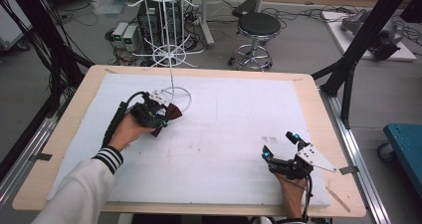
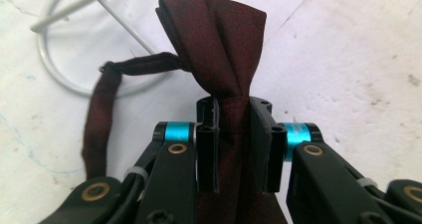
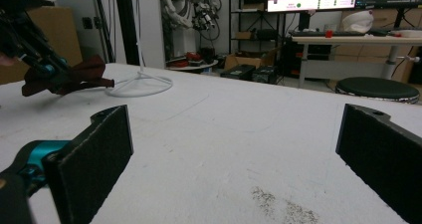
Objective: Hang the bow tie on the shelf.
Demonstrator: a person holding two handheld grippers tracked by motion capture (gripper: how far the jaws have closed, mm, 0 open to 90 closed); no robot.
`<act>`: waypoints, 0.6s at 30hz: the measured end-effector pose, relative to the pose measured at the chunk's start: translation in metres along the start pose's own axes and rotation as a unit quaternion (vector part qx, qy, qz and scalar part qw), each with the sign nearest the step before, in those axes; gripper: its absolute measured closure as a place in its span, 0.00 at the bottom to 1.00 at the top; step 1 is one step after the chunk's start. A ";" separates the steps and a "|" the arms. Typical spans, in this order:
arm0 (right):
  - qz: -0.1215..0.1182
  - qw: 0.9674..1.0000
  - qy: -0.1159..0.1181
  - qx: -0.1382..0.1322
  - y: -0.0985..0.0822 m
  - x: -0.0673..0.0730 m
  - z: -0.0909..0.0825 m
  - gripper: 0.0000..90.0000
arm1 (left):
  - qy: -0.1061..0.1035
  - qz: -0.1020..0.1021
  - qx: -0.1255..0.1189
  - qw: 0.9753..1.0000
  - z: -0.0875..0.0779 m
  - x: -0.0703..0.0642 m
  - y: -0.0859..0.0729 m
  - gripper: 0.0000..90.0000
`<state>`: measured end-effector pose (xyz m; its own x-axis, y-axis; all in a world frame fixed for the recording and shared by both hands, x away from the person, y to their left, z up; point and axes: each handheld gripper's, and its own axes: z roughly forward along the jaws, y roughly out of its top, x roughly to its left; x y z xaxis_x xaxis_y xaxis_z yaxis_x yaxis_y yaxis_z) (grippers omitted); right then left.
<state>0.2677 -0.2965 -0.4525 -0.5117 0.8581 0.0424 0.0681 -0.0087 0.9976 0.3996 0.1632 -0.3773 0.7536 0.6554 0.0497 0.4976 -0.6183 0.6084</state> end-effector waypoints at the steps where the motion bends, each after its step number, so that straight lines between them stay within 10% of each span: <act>1: 0.000 1.000 0.000 0.000 0.000 0.000 0.000 0.01 | 0.000 0.001 -0.007 1.000 -0.004 0.000 0.000 0.83; 18: -0.001 1.000 0.000 0.002 0.000 0.001 0.000 0.01 | -0.010 -0.014 -0.095 0.995 -0.047 0.003 -0.013 0.84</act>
<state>0.2669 -0.2958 -0.4524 -0.5118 0.8581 0.0407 0.0709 -0.0051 0.9975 0.3751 0.1939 -0.3482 0.7497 0.6616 0.0167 0.4292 -0.5052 0.7487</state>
